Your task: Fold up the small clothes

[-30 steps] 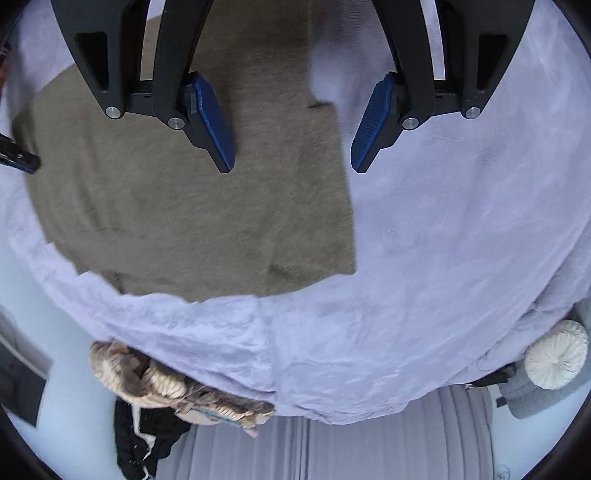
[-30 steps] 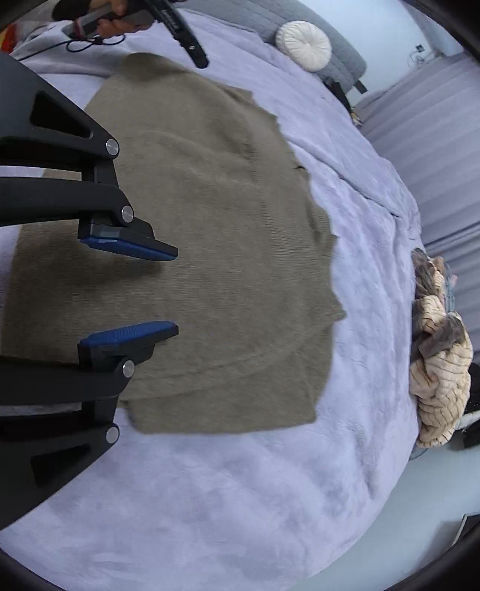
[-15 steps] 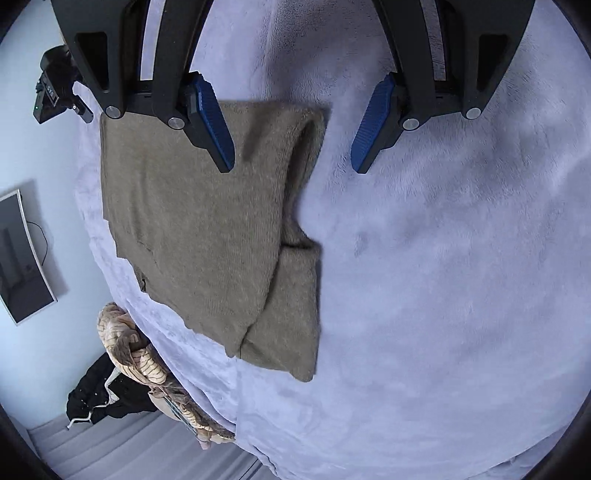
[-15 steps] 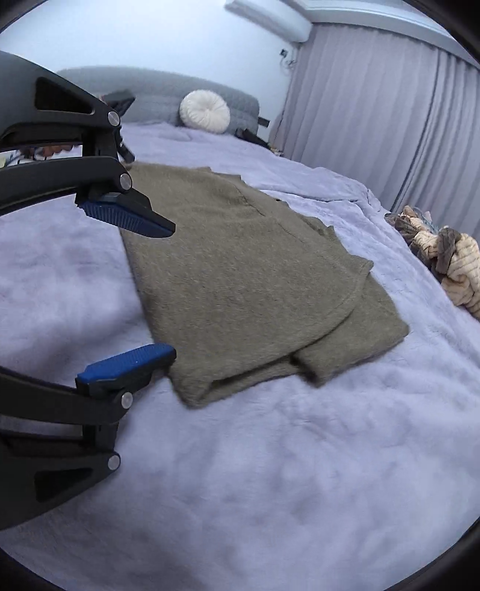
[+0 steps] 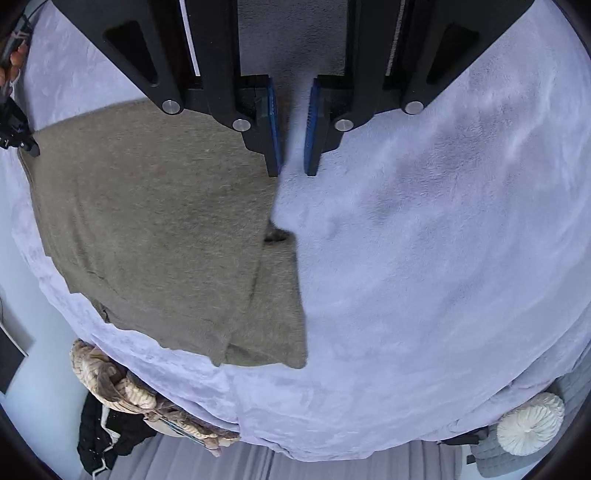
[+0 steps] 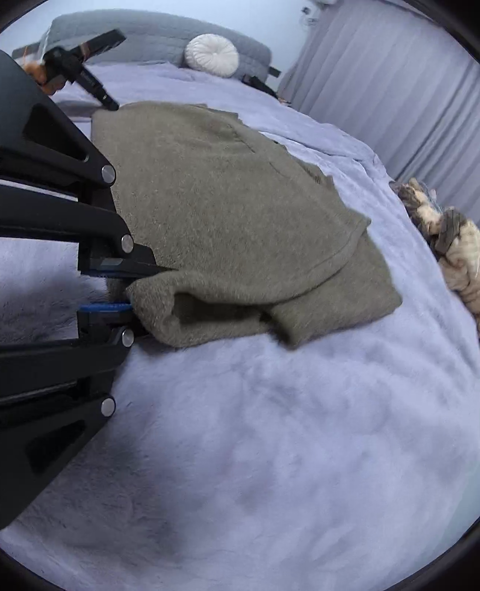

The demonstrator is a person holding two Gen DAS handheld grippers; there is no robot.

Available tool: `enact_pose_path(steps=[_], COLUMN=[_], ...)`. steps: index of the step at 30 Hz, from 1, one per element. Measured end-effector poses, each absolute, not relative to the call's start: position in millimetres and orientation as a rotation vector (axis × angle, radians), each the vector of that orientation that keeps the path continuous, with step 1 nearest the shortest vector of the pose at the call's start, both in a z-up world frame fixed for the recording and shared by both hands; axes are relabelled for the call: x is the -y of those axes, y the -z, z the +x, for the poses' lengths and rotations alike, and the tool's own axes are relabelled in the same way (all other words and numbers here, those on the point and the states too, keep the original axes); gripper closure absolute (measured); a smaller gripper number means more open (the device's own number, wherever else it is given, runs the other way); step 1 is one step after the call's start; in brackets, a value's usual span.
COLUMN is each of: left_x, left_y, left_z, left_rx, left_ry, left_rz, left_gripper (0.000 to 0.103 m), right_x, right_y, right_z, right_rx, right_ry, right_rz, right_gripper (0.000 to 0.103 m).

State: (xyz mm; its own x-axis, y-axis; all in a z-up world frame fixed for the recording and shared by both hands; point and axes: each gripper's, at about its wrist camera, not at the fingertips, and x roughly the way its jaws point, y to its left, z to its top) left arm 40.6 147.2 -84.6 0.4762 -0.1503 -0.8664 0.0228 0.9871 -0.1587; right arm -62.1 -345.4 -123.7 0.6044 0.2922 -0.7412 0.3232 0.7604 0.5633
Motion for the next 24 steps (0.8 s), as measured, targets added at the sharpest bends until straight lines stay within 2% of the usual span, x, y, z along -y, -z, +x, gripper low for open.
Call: enact_pose_path(steps=[3,4,5,6,7,11,13,14,16,19,21,24], left_x=[-167,-173,-175,-177,-177,-153,-134,-125,-105,-80,-74,-79], left_y=[73,67,60,52,41,19,22,25,37,64,78,85], left_z=[40,42,46,48,50,84,109,119,142,167,170,167], left_rx=[-1.058,-1.047,-1.03,-0.997,-0.925,-0.865,-0.9,-0.916,-0.981,-1.071,-1.059,-1.028], left_ry=[0.117,0.128,0.133,0.128,0.117,0.205,0.251,0.263,0.281,0.277,0.191,0.167], left_rz=[-0.22,-0.245,-0.246,-0.236,-0.213,-0.113,-0.084,-0.076,-0.044,-0.004,0.095,0.103], left_gripper=[0.087,0.075,0.058,0.018,0.01,0.01,0.014,0.022,0.06,0.088,0.093,0.093], right_x=[362,363,363,361,358,331,315,306,290,271,259,247], right_y=[124,118,113,106,98,67,57,55,57,64,67,74], right_z=[-80,-86,-91,-96,-100,-106,-99,-92,-80,-68,-60,-49], right_rx=[-0.907,-0.895,-0.879,-0.859,-0.834,-0.762,-0.748,-0.756,-0.778,-0.808,-0.823,-0.853], right_ry=[0.035,0.048,0.057,0.063,0.073,0.04,0.006,-0.023,-0.063,-0.115,-0.143,-0.166], right_rz=[0.851,0.851,0.834,0.811,0.773,0.639,0.581,0.562,0.549,0.56,0.55,0.53], right_gripper=[0.087,0.085,0.083,0.082,0.082,0.082,0.082,0.082,0.082,0.082,0.082,0.082])
